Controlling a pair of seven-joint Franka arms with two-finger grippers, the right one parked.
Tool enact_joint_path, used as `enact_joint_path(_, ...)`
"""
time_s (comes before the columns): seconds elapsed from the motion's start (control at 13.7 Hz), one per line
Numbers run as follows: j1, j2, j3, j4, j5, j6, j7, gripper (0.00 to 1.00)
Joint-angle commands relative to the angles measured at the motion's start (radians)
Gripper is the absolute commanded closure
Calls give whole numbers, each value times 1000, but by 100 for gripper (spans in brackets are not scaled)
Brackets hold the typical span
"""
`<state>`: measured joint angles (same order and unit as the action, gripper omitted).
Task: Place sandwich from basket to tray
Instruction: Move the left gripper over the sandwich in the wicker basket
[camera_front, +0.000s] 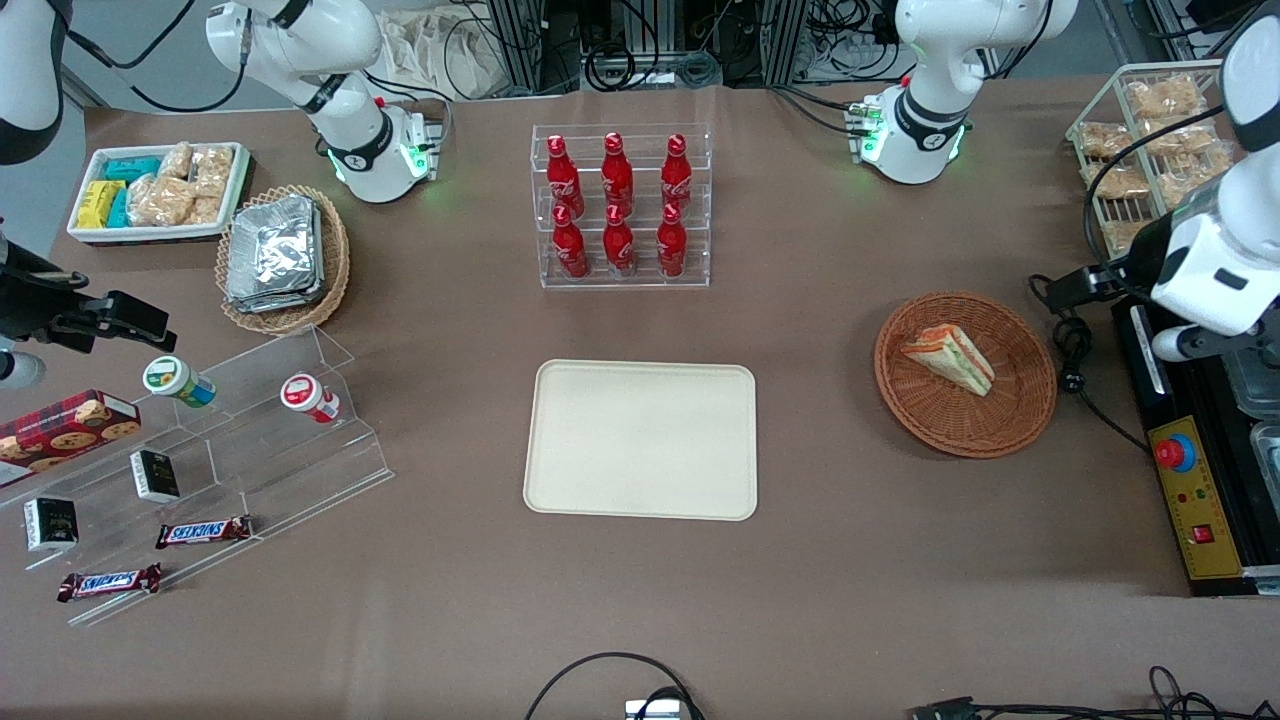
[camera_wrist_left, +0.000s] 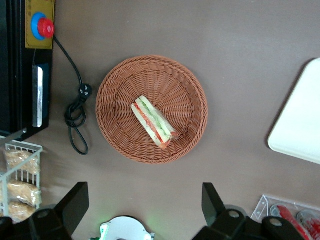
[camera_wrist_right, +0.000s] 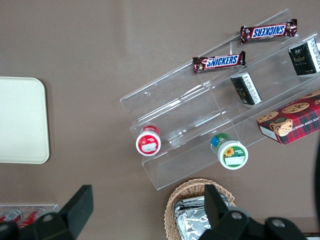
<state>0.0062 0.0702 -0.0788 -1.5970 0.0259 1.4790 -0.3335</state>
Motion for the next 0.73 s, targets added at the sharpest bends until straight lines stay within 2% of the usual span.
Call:
enact_joint_path(0.0, 1, -133, 4, -252, 5, 175, -103, 0)
enact_joint_path(0.29, 3, -219, 8, -513, 2, 421, -270, 0)
enact_joint_path(0.66, 23, -204, 10, -656, -3, 579, -418, 0)
